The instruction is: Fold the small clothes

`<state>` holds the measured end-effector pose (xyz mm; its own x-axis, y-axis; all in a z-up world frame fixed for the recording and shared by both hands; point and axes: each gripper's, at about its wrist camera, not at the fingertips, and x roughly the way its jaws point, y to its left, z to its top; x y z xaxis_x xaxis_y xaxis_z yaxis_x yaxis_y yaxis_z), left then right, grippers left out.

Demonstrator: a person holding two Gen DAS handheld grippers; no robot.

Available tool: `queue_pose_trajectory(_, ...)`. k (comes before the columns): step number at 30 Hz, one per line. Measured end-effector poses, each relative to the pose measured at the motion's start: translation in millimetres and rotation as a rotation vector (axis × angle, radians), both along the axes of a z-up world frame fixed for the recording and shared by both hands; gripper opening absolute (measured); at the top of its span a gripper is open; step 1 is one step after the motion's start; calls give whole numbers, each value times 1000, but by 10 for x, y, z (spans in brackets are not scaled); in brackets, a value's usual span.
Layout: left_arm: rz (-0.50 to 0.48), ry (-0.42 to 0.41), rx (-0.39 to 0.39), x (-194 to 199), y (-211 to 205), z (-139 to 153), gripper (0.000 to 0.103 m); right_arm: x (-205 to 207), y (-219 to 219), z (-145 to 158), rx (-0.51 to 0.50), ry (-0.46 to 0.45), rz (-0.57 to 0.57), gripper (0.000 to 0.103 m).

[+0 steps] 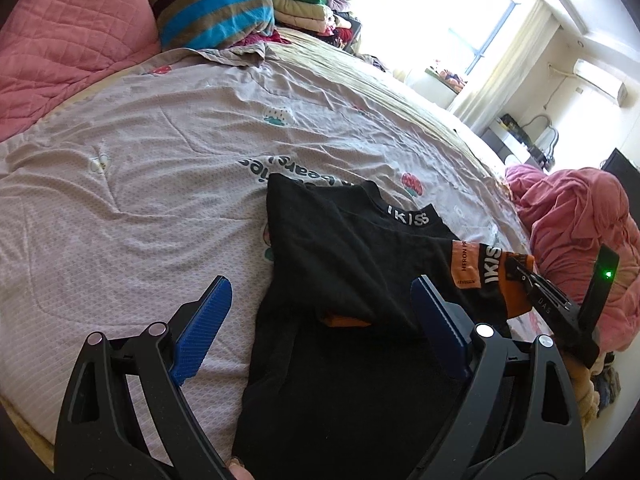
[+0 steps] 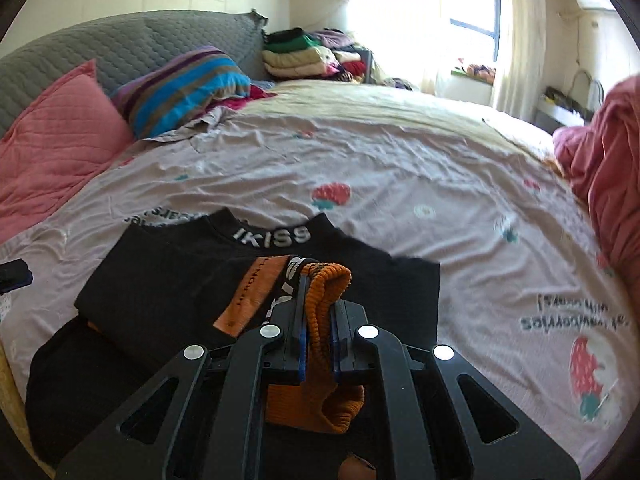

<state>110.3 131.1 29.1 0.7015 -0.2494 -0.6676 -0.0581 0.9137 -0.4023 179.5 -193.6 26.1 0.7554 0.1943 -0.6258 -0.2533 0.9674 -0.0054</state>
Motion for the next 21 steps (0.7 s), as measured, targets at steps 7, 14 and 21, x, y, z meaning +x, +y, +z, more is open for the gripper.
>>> queue_pose_trajectory(7, -31, 19, 21, 124, -141, -56, 84, 11, -24, -82, 12, 18, -11, 7)
queue_pose_trajectory(14, -56, 47, 53, 249, -300, -125, 84, 51, -62, -131, 30, 43, -24, 8)
queue_pose_trajectory(21, -97, 63, 97, 396, -489, -182, 84, 76, -112, -170, 49, 78, -42, 13)
